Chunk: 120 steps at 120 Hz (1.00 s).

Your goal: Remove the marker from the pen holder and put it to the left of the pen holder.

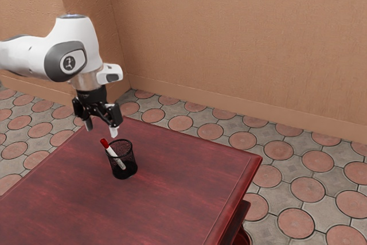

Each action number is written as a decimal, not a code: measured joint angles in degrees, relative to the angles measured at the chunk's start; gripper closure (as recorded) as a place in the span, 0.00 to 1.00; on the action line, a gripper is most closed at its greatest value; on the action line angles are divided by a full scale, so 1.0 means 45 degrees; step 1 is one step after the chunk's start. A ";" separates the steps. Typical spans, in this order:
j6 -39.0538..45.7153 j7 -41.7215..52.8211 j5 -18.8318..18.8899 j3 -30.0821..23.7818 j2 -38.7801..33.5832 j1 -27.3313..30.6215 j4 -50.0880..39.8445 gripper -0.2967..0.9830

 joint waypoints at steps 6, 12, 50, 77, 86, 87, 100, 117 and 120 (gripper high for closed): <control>0.0222 -0.0058 -0.0007 0.0000 -0.0002 0.0008 -0.0170 0.25; 0.0399 -0.0111 -0.0012 0.0000 -0.0028 0.0007 -0.0298 0.25; 0.1606 -0.0411 -0.0024 0.0089 -0.0302 0.0341 -0.1617 0.25; 0.3283 -0.0536 0.0598 0.0178 -0.0628 0.0471 -0.2387 0.25; 0.4013 -0.0565 0.0892 0.0191 -0.0824 0.0491 -0.2708 0.25; 0.4095 -0.0568 0.0915 0.0192 -0.0838 0.0491 -0.2731 0.25; 0.5280 -0.0603 0.1095 0.0422 -0.1060 0.0478 -0.3171 0.25; 0.6410 -0.0629 0.1181 0.0816 -0.1175 0.0448 -0.3629 0.25; 0.6557 -0.0631 0.1189 0.0861 -0.1151 0.0432 -0.3655 0.25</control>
